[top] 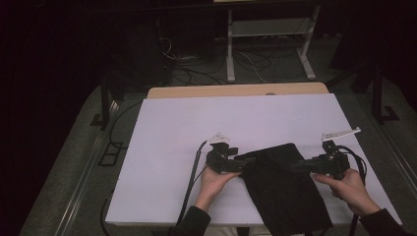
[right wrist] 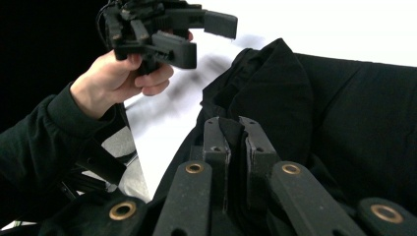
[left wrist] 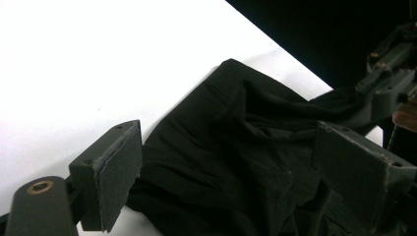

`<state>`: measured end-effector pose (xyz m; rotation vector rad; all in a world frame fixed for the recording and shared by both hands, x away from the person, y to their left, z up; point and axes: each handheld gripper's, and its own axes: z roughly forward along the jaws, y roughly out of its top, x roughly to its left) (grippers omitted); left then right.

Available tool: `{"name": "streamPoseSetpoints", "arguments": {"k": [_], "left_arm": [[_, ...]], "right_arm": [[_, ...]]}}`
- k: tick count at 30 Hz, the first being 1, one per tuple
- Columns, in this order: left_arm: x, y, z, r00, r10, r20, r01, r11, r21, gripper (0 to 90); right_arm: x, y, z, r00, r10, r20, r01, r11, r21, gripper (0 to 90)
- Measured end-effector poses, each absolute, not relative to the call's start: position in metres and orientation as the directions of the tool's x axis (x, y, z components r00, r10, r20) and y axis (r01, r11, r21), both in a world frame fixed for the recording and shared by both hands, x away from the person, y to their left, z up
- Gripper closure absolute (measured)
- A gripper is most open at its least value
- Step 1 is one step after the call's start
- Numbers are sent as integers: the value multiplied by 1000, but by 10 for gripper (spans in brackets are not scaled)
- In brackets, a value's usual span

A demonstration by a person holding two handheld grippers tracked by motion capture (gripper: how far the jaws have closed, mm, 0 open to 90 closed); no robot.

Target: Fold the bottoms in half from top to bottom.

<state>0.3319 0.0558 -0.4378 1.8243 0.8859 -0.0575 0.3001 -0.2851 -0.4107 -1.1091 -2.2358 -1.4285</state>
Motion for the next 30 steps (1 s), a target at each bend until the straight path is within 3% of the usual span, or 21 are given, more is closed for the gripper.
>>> {"name": "streamPoseSetpoints", "arguments": {"k": [19, 30], "left_arm": [[337, 62, -432, 714, 564, -415, 585, -155, 796, 123], [338, 60, -433, 717, 564, -410, 585, -167, 794, 123]], "right_arm": [[280, -288, -422, -694, 426, 580, 709, 264, 654, 813], [271, -290, -436, -674, 427, 602, 734, 305, 606, 802]]}}
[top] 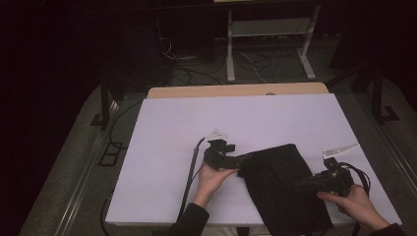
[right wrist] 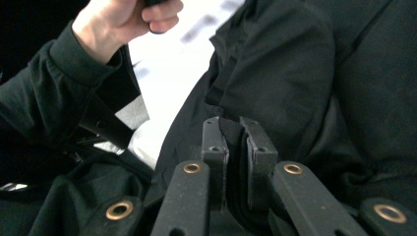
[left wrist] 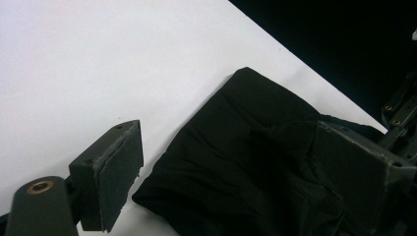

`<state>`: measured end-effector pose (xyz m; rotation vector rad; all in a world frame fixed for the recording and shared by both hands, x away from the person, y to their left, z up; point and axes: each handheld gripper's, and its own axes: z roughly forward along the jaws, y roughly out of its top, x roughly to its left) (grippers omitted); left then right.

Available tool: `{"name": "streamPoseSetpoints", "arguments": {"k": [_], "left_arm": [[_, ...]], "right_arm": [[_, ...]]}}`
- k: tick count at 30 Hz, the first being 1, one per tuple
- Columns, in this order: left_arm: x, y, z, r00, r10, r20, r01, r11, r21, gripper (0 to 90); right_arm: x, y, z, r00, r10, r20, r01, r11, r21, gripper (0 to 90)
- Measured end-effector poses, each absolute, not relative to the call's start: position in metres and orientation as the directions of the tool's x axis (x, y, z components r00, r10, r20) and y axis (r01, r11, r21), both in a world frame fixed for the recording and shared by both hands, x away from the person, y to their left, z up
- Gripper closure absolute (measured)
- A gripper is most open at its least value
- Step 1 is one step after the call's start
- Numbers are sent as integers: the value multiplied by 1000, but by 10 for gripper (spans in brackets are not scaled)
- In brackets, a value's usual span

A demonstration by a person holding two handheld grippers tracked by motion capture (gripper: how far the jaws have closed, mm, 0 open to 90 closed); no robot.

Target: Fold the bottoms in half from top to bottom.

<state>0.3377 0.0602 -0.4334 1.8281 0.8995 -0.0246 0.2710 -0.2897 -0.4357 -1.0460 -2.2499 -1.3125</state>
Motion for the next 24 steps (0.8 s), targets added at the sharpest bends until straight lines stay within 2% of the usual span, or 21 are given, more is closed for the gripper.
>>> {"name": "streamPoseSetpoints", "arguments": {"k": [11, 17, 21, 24], "left_arm": [[338, 60, -434, 714, 566, -413, 588, -165, 791, 123], [338, 59, -434, 714, 566, -411, 587, -165, 792, 123], [338, 60, -434, 714, 566, -412, 587, -164, 793, 123], [338, 60, -434, 714, 567, -412, 587, -164, 792, 123]], "right_arm": [[267, -290, -444, -677, 459, 576, 736, 394, 551, 725], [264, -293, -445, -672, 470, 572, 741, 400, 540, 565], [265, -295, -439, -684, 449, 575, 729, 387, 564, 438], [267, -297, -433, -694, 448, 564, 719, 378, 584, 384]]}}
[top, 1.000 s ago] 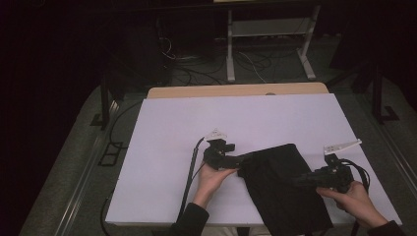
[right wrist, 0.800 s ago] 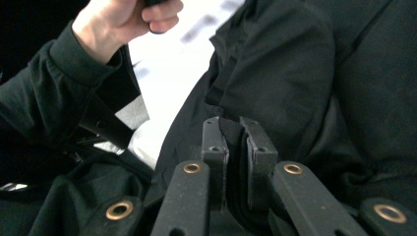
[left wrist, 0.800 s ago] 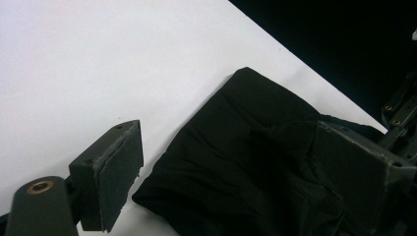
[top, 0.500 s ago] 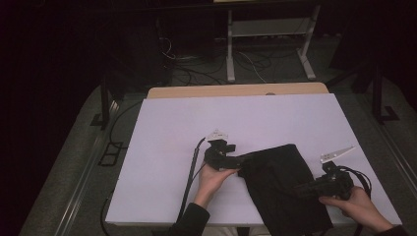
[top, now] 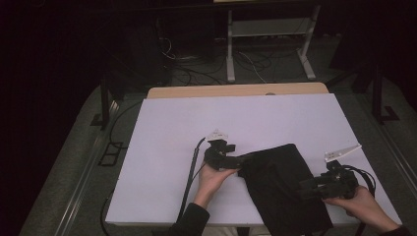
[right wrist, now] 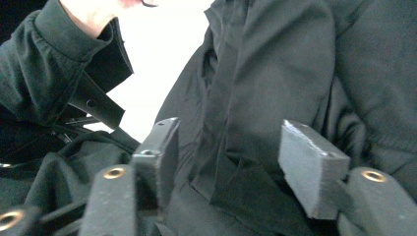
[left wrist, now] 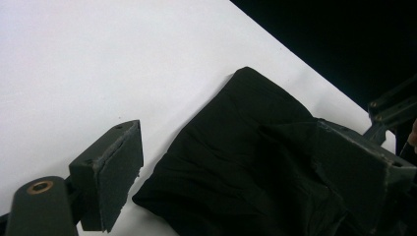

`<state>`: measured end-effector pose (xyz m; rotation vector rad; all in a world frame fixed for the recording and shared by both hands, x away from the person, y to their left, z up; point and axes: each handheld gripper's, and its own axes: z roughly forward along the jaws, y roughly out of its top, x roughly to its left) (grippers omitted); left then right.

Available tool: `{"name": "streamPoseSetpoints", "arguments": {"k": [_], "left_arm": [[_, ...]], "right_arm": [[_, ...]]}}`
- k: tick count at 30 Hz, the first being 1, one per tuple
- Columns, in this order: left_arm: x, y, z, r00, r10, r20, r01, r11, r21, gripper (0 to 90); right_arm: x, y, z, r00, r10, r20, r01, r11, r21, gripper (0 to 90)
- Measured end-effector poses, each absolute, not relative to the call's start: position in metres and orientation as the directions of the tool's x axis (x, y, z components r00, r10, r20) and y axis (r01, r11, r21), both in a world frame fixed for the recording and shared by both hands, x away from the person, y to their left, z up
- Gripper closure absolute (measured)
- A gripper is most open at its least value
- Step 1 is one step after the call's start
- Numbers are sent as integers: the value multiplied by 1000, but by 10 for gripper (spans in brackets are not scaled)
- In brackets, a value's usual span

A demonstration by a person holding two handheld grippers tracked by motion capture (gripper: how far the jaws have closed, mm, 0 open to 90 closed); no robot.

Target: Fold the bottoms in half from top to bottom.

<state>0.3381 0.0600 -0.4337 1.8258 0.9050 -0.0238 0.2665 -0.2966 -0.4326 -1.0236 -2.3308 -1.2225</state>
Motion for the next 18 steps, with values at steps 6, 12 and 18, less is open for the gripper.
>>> {"name": "streamPoseSetpoints", "arguments": {"k": [6, 12, 18], "left_arm": [[338, 62, -432, 712, 570, -410, 585, -159, 795, 123], [338, 64, -431, 712, 572, -408, 583, -156, 797, 122], [338, 64, -431, 710, 573, -408, 584, -156, 797, 122]], "right_arm": [[271, -297, -419, -715, 448, 537, 694, 363, 621, 355], [279, -299, -408, -723, 456, 519, 682, 344, 646, 379], [292, -299, -403, -712, 474, 519, 689, 323, 649, 431]]}}
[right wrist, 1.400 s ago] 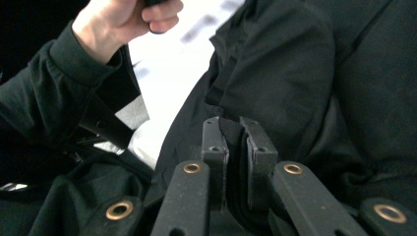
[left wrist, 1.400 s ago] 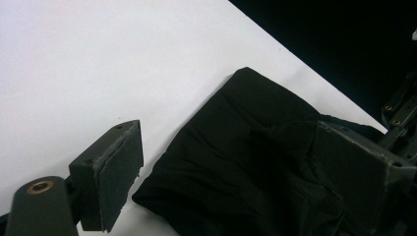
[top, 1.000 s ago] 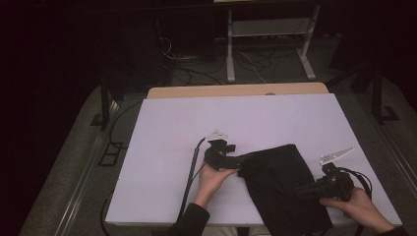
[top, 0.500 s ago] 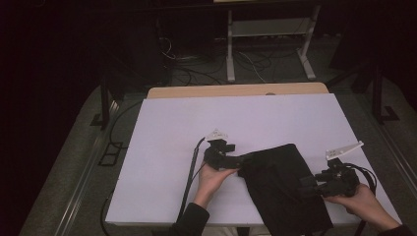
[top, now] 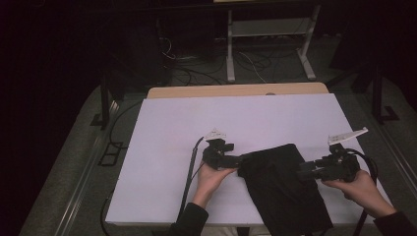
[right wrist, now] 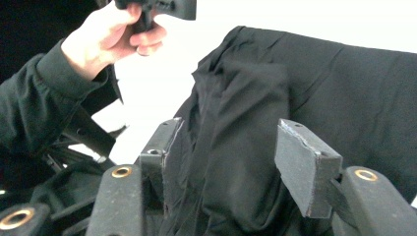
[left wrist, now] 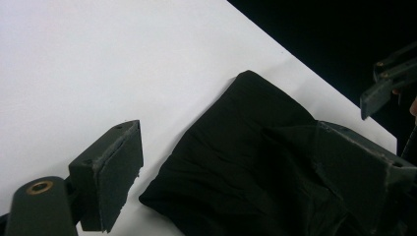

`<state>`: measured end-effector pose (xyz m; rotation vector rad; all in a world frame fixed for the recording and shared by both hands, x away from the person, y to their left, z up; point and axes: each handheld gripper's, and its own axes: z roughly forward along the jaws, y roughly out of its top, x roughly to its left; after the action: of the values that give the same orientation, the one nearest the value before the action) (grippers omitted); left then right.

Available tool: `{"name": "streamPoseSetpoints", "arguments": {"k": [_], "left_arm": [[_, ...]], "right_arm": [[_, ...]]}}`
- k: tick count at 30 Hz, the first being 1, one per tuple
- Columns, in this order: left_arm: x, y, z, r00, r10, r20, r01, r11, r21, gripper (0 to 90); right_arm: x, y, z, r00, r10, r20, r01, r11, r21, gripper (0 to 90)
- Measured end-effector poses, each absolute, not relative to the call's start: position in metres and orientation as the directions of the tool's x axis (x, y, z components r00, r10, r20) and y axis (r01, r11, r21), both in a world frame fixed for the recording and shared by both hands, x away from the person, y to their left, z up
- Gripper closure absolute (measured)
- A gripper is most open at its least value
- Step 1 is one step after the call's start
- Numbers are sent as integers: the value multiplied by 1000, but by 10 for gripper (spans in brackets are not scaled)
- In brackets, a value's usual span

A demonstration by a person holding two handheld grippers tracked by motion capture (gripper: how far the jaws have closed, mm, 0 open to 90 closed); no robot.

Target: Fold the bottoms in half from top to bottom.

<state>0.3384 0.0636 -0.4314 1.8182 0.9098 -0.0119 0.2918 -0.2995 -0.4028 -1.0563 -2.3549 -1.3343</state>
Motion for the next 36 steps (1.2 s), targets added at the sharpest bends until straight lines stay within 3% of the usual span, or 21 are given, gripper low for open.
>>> {"name": "streamPoseSetpoints", "arguments": {"k": [4, 19, 36], "left_arm": [[338, 63, -432, 711, 573, -408, 584, -157, 796, 122], [339, 64, -431, 712, 573, -407, 582, -157, 798, 118], [339, 62, -433, 713, 570, -408, 583, -160, 796, 118]], "right_arm": [[300, -298, -401, -703, 484, 520, 695, 312, 648, 481], [331, -285, -405, -696, 519, 496, 697, 326, 639, 809], [360, -273, -434, -642, 581, 501, 751, 341, 566, 881]]}}
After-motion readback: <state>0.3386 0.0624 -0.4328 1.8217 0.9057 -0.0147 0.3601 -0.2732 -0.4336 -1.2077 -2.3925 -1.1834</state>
